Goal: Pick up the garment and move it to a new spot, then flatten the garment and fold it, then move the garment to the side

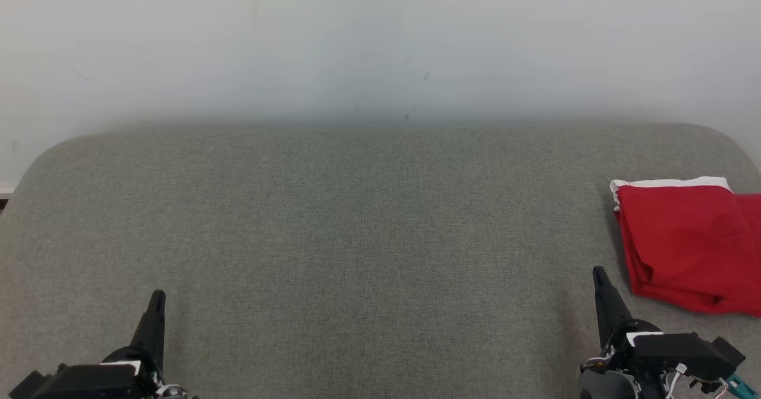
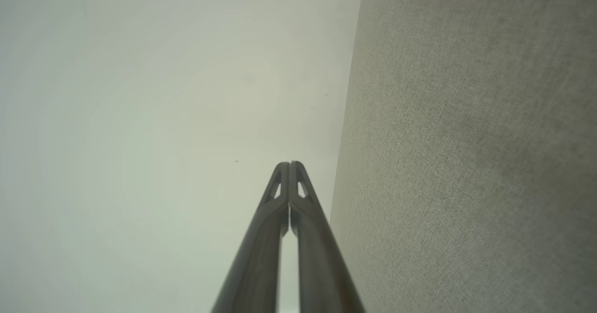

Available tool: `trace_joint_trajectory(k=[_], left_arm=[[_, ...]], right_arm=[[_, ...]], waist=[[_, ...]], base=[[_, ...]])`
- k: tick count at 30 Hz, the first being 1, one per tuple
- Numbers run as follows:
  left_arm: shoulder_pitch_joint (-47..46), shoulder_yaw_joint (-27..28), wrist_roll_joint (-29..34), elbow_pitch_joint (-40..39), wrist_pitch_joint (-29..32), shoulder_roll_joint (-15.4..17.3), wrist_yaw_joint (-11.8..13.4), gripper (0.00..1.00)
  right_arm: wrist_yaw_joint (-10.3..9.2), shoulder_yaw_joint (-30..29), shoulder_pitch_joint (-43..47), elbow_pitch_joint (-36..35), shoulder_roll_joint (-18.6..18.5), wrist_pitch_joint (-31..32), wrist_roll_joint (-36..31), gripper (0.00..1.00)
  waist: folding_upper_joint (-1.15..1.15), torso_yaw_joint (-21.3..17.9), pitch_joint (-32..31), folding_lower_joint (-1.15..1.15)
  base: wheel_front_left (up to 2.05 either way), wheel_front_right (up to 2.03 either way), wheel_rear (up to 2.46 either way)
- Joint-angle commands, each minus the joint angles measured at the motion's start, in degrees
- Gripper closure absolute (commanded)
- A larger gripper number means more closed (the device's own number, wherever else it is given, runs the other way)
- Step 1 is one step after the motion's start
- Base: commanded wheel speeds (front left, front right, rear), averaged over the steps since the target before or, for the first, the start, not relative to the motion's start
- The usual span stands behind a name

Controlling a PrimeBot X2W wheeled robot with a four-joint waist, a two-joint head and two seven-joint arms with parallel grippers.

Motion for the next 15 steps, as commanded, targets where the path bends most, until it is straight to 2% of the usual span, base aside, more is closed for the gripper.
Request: trace_joint_trajectory(k=[1,15], left_arm=[[-0.92,0.33,-1.42,0.05,0.44,-0.10,-0.16,1.00],[-1.20,0.53,-2.12,0.13,0.73,-0.12,-0.16,1.00]], right_arm=[[-0.10,-0.21,-0.92,-0.29,-0.03,0.21,1.44,1.00],[-0.10,-0.24,-0.67,-0.33,-0.03,0.47,2.24,1.00]], waist=[[0.00,-0.01,0.12,0.00],[0.00,-0.04,0.32,0.00]], base=[[0.00,0.00,0.00],[0.00,0.00,0.00]])
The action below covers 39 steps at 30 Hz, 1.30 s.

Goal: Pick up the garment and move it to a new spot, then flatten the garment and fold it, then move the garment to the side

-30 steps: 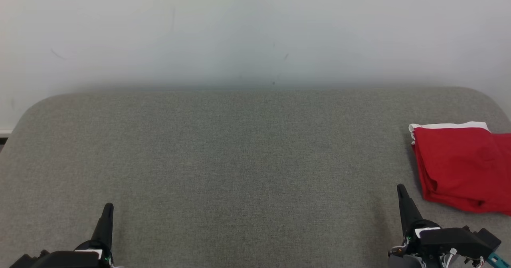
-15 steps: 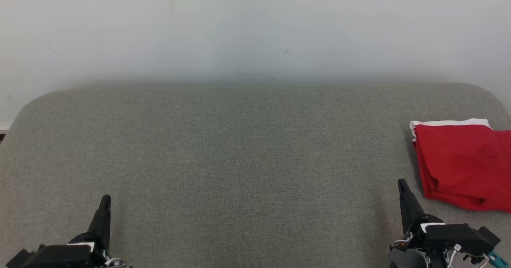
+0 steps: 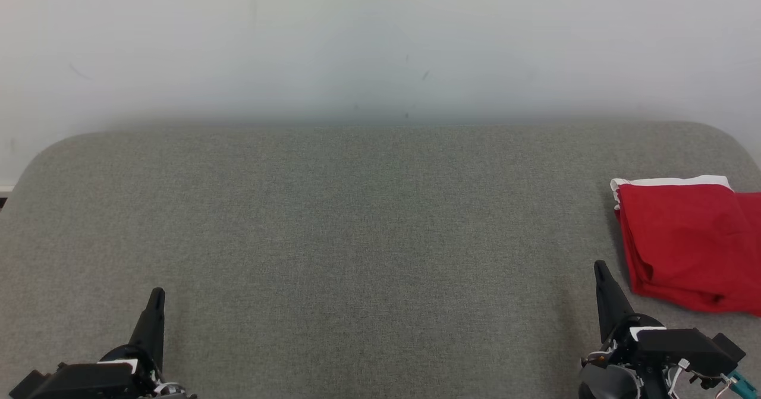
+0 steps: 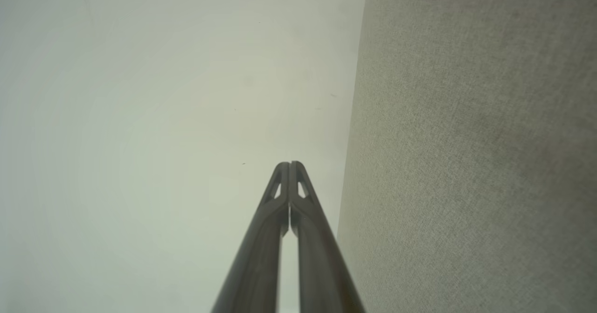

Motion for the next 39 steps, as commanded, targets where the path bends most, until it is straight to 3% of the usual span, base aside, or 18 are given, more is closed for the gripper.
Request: trace_joint_trajectory(k=[1,39], left_arm=[[-0.59,0.18,-0.12,0.05,0.06,-0.08,-0.16,1.00],[-0.58,0.17,-0.13,0.04,0.06,-0.09,-0.16,1.00]], right_arm=[[-0.11,-0.01,0.15,-0.17,-0.03,0.20,0.12,1.00],[-0.11,0.01,0.16,-0.17,-0.03,0.20,0.13,1.00]], waist=[[0.00,0.00,-0.01,0.00],[0.00,0.00,0.00,0.00]], base=[[0.00,0.00,0.00],[0.00,0.00,0.00]])
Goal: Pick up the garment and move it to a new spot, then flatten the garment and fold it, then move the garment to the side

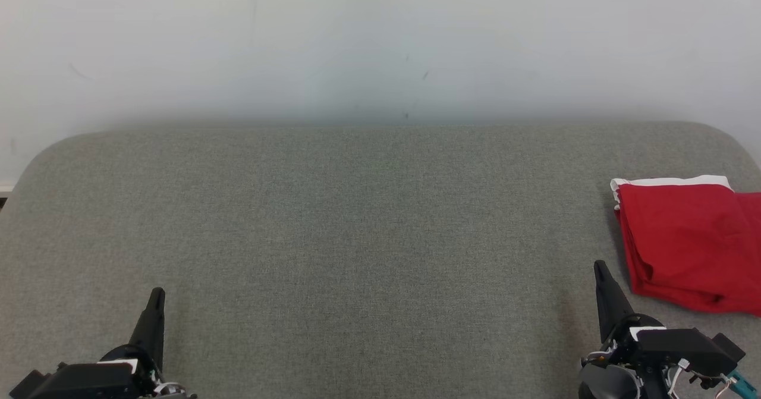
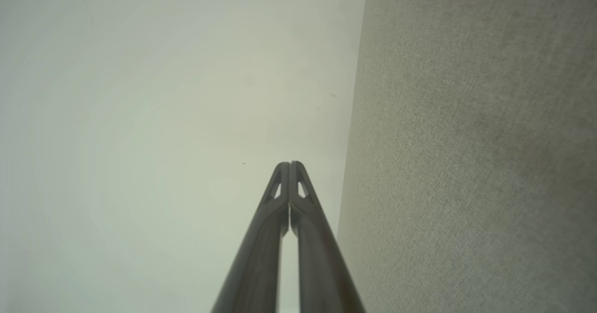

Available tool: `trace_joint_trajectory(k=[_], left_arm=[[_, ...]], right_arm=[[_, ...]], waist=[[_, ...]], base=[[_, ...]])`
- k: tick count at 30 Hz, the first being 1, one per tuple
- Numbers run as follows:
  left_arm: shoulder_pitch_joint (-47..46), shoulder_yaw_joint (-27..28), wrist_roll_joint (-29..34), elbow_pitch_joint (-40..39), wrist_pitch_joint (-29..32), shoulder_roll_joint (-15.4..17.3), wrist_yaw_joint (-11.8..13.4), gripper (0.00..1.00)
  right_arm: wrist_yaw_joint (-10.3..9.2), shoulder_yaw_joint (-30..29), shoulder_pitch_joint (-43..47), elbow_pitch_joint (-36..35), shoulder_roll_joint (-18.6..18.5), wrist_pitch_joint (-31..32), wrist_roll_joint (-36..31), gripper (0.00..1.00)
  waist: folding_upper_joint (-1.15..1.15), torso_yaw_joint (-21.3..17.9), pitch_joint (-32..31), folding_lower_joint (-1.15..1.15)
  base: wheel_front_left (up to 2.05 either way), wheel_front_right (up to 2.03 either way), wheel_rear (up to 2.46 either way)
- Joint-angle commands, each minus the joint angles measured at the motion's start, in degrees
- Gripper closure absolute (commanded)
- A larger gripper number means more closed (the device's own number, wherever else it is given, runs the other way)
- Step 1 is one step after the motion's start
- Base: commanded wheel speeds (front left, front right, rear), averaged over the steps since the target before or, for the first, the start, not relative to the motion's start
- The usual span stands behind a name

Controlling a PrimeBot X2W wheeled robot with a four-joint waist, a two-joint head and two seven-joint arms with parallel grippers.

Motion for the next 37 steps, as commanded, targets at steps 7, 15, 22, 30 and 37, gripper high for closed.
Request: trace_joint_trajectory(k=[7,15,22,30,37], left_arm=[[-0.56,0.16,-0.14,0.04,0.05,-0.09,-0.16,1.00],[-0.56,0.14,-0.15,0.04,0.04,-0.09,-0.16,1.00],[-0.56,0.13,-0.16,0.04,0.03,-0.09,-0.16,1.00],[-0.56,0.13,-0.17,0.03,0.02,-0.08,-0.16,1.00],[-0.56,0.13,-0.17,0.03,0.02,-0.08,-0.16,1.00]], right_arm=[[-0.10,0.00,0.16,-0.17,-0.02,0.19,0.13,1.00],[-0.10,-0.01,0.16,-0.17,-0.02,0.19,0.13,1.00],[-0.10,-0.01,0.16,-0.17,-0.02,0.19,0.13,1.00],[-0.10,0.00,0.16,-0.17,-0.01,0.19,0.13,1.00],[-0.10,0.00,0.16,-0.17,-0.01,0.19,0.13,1.00]], waist=[[0.00,0.00,0.00,0.00],[0.00,0.00,0.00,0.00],[0.00,0.00,0.00,0.00],[0.00,0.00,0.00,0.00],[0.00,0.00,0.00,0.00]], base=[[0.00,0.00,0.00],[0.00,0.00,0.00],[0.00,0.00,0.00],[0.00,0.00,0.00],[0.00,0.00,0.00]])
